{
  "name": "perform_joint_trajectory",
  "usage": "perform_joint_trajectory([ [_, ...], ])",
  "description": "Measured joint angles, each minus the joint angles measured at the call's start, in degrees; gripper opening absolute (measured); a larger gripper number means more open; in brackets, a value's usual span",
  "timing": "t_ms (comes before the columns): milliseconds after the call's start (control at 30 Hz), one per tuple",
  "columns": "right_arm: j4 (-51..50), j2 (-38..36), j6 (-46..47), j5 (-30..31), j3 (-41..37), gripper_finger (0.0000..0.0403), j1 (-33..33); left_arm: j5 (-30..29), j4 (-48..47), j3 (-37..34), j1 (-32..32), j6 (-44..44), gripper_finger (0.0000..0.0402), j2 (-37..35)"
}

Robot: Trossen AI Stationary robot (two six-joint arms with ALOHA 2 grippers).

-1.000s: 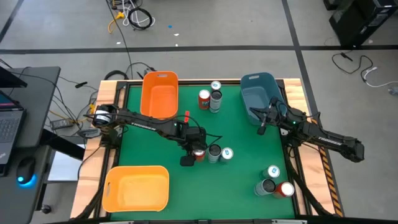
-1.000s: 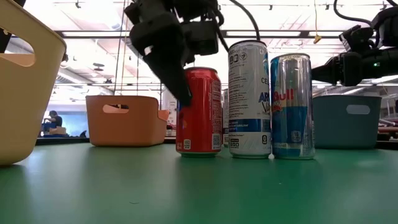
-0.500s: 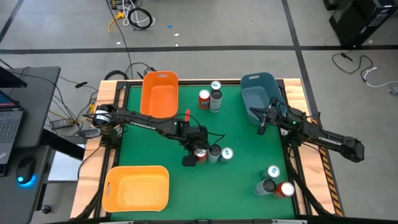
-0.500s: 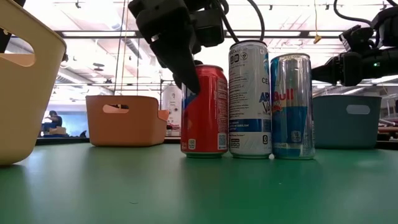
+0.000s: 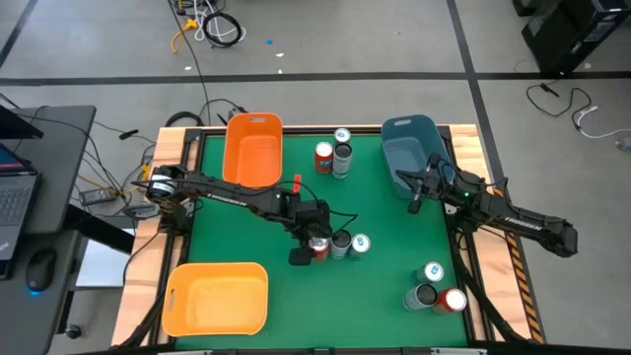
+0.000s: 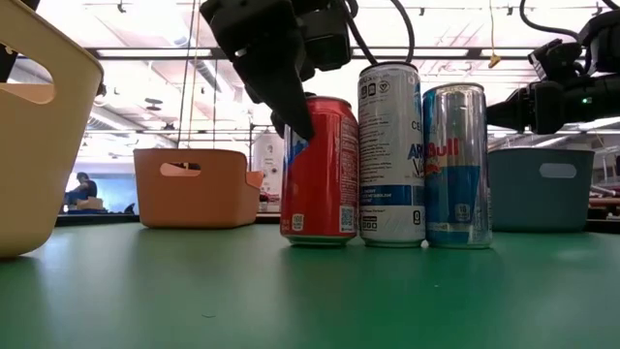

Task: Sort soda cans
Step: Put the middle left orange soda can into the yellow bin

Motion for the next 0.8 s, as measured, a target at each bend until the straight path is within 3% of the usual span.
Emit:
perform_joint_trajectory([
  [333,0.0,0.0,0.0,0.0,0.0,0.0007,0.0,0.79,-2.02,0.04,0.0,0.25,0.0349,-0.43],
  [567,0.07,0.0,0.0,0.0,0.0,0.0007,0.0,-0.96,-3.2,0.15,-0.04,0.45,0.0294,-0.57],
  [800,0.07,0.0,0.0,0.0,0.0,0.0007,-0.01,-1.96,-5.71,0.2,-0.04,1.75,0.0292,-0.98],
])
